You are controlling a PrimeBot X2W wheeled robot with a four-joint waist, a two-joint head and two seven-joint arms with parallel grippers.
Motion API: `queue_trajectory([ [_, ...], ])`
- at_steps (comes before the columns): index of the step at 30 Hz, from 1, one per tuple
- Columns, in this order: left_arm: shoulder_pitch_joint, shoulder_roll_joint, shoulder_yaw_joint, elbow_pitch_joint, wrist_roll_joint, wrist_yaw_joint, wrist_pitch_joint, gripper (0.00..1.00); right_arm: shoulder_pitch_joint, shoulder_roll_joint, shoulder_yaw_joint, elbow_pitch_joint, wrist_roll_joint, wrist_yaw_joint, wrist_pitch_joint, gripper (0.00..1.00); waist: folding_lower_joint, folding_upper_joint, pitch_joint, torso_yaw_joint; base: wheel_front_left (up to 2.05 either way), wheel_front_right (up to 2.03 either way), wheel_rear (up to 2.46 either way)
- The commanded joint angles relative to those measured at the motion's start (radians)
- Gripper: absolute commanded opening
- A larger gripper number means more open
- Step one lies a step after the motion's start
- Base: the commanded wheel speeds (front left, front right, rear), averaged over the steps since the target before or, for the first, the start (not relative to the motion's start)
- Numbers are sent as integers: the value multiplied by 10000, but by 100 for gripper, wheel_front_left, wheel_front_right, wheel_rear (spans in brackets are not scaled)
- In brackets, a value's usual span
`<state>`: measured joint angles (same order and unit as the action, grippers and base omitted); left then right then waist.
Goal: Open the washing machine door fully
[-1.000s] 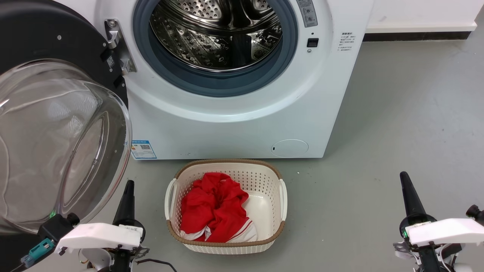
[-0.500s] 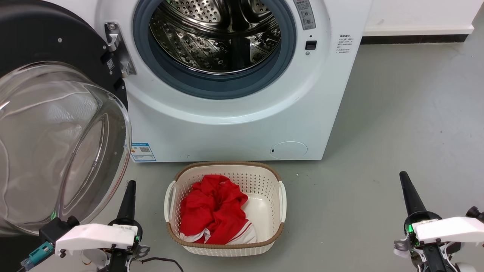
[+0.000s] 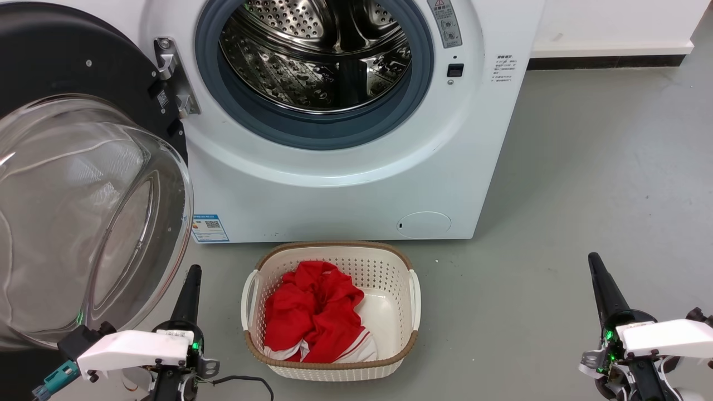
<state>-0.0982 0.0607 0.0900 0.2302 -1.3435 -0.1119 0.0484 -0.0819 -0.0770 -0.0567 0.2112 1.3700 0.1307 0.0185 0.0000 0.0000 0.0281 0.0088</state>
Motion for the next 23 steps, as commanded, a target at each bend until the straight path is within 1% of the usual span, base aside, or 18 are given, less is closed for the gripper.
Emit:
queue_trajectory([
  [1,-137,1,45,-3,-241,-45,60,0,-170,-33,-44,10,268,0,80,0,0,0,-12,-4,0,0,0],
  [4,-136,-18,77,27,-662,-75,172,0,-201,-24,-76,60,691,1,192,0,0,0,-47,-17,0,0,0],
  [23,-138,-81,208,121,-2032,-172,530,0,-235,19,-196,250,2051,1,535,0,0,0,-175,-62,0,0,0],
])
